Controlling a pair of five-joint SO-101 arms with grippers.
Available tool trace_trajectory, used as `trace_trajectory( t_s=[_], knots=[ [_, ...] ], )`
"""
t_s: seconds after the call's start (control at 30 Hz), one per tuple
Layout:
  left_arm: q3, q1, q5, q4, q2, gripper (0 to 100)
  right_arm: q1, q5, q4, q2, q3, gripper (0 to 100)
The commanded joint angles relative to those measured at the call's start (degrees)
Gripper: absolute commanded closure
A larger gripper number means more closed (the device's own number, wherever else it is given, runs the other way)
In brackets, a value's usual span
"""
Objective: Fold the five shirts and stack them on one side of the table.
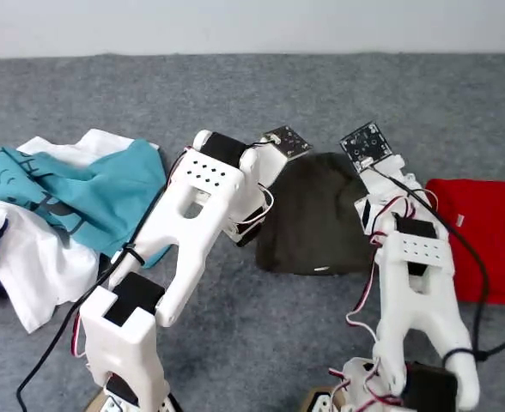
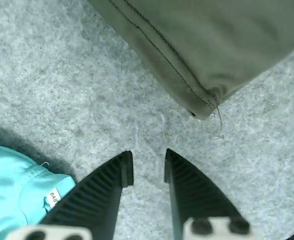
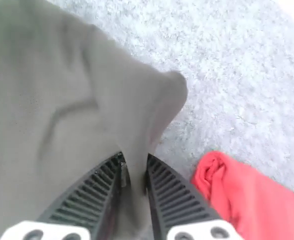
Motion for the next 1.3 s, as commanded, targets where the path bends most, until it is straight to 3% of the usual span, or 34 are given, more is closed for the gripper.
trace_trajectory(
  t_s=[0.0, 0.07, 0.17, 0.3, 0.43, 0.67, 0.93, 1.27],
  knots=[
    [-1.71, 0.26, -0.53, 0.7, -3.25, 88, 2.33, 0.53, -5.23, 6.2, -1.85, 98.3],
    [-0.57, 0.35, -0.53, 0.44, -3.25, 88, 3.38, 0.53, -8.57, 10.24, -1.93, 96.9],
    [2.42, 0.35, -0.7, -0.88, -3.25, 88, 4.26, 0.53, -10.59, 14.55, -3.43, 86.0],
    [3.74, 0.26, -0.62, -2.11, -3.25, 88, 4.09, 0.53, -1.27, 13.23, -7.91, 74.5],
    [3.74, 0.26, -0.62, -2.11, -3.25, 88, 3.91, 0.53, 10.07, 7.43, -11.69, 73.7],
    [3.74, 0.26, -0.62, -2.11, -3.25, 88, 4.0, -3.34, 19.3, 2.07, -10.55, 73.7],
    [3.74, 0.26, -0.62, -1.93, -3.25, 88, 4.7, -6.68, 8.75, 4.79, -2.02, 73.7],
    [3.74, 0.26, -0.62, -2.02, -3.25, 88, 3.74, -6.59, 0.22, 18.07, -2.64, 73.9]
  ],
)
